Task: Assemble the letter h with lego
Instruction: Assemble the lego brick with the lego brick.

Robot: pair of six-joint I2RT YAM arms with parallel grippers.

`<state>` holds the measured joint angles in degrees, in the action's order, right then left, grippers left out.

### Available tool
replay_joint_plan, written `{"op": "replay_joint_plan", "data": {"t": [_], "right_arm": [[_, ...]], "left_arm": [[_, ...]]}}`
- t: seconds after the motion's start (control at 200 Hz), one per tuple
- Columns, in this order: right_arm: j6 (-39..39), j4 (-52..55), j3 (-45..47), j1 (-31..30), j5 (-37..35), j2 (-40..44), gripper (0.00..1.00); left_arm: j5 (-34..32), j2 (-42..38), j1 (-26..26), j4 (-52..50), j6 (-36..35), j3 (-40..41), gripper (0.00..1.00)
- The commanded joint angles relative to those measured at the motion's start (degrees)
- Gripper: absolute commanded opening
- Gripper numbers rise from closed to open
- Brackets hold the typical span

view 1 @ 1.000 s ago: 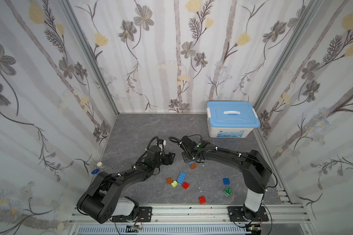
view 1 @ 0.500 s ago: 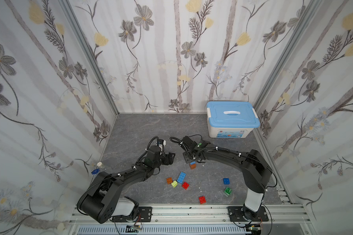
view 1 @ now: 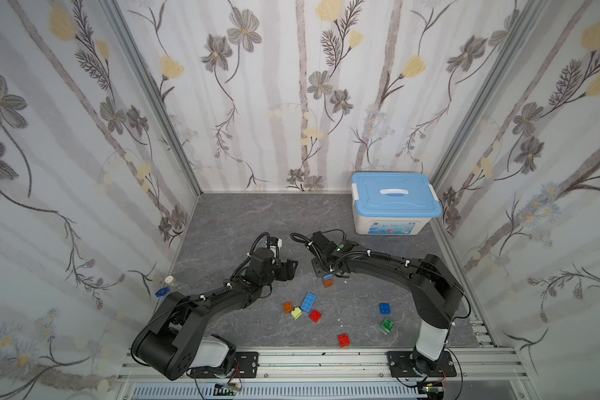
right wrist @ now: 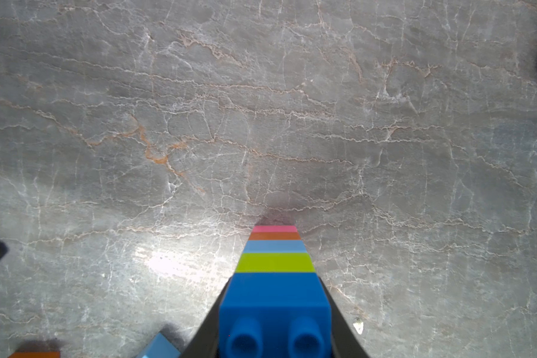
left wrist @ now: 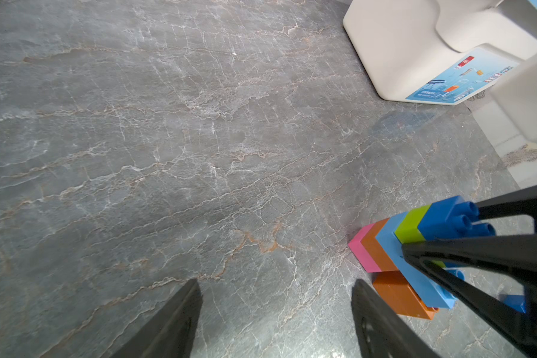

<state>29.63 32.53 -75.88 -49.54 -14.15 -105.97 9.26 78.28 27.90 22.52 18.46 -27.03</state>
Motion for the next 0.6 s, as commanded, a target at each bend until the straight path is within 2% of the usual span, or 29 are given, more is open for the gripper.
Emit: {"op": "replay_joint_plan", "data": {"t": [0.0, 0.115, 0.425, 0.595], "right_arm": [[2.09, 1.48, 0.83, -0.32, 0.47, 0.21, 0.37], [2.21, 0.96, 1.73, -0.39, 0.19, 1.08, 0.39], [1.92, 1.5, 1.96, -0.39, -0.35, 3.76, 0.51], [2.49, 3.72, 1.96, -0.53, -0.22, 5.69, 0.54]], "left_arm": [[0.59, 0.25, -0.02, 1.77, 0.16, -0.47, 0.79], [0.75, 0.51, -0.05, 1.92, 0.2, -0.52, 0.79], [1.29, 1.65, -0.04, 2.6, 0.69, -0.71, 0.79], [1.29, 1.67, -0.05, 2.7, 0.7, -0.71, 0.79]]}}
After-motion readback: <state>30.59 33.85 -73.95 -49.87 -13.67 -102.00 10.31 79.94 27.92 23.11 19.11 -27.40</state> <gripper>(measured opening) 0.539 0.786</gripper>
